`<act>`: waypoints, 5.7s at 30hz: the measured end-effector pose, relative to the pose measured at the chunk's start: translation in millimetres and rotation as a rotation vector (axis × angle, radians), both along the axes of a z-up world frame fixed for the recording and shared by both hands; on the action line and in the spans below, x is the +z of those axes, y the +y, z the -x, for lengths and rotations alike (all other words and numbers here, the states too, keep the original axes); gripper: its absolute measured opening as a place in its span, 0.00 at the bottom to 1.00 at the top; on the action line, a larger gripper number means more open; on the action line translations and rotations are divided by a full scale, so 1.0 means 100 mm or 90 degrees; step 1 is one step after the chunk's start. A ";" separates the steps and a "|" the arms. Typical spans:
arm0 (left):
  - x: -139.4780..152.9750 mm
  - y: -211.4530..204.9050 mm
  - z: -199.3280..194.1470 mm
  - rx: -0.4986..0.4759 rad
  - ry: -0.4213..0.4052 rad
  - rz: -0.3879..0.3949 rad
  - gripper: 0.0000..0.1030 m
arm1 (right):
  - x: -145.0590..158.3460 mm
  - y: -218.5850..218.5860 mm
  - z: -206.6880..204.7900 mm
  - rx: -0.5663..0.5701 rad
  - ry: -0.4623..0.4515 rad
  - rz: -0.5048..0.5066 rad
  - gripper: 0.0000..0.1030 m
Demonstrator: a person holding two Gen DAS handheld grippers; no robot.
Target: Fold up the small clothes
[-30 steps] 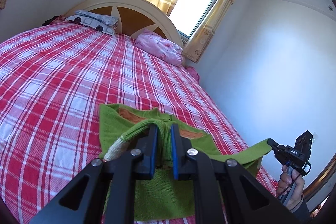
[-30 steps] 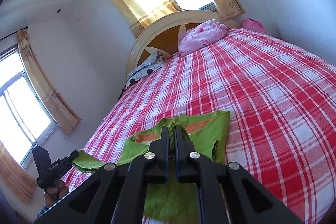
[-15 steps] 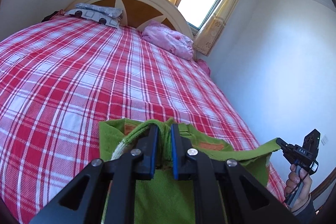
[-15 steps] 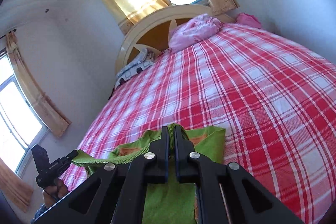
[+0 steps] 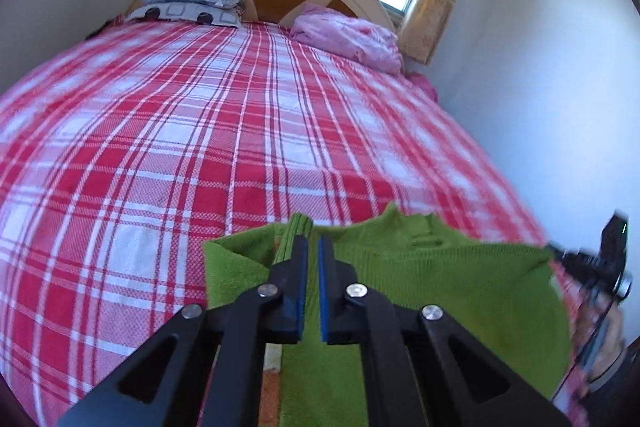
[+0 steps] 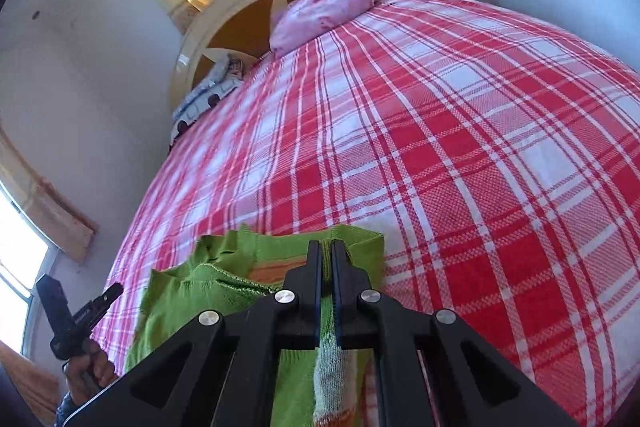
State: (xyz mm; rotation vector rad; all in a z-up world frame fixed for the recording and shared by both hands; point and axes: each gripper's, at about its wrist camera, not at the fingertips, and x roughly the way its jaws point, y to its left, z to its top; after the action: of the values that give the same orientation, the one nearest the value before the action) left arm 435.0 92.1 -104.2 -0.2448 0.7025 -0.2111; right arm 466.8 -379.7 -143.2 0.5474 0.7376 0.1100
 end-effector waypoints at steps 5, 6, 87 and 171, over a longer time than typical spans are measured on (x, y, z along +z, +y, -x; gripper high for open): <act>-0.03 -0.16 -0.08 -0.031 0.019 -0.076 0.49 | -0.10 0.03 -0.19 0.007 0.022 0.014 0.04; -0.02 -0.18 -0.12 -0.037 0.018 -0.079 0.55 | -0.12 0.04 -0.21 0.010 0.025 0.017 0.04; -0.63 0.04 1.03 0.090 0.105 -0.101 0.71 | -0.37 1.87 1.14 0.184 0.066 0.333 0.77; -0.58 0.87 -0.03 -0.092 0.092 0.237 0.81 | -0.57 4.47 1.43 0.450 -0.193 0.685 0.51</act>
State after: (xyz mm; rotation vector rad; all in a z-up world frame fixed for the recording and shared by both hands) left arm 437.6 178.9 -162.2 -0.5700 0.8220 -0.4667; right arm 323.3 67.3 -199.7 -0.7590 0.5604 0.4070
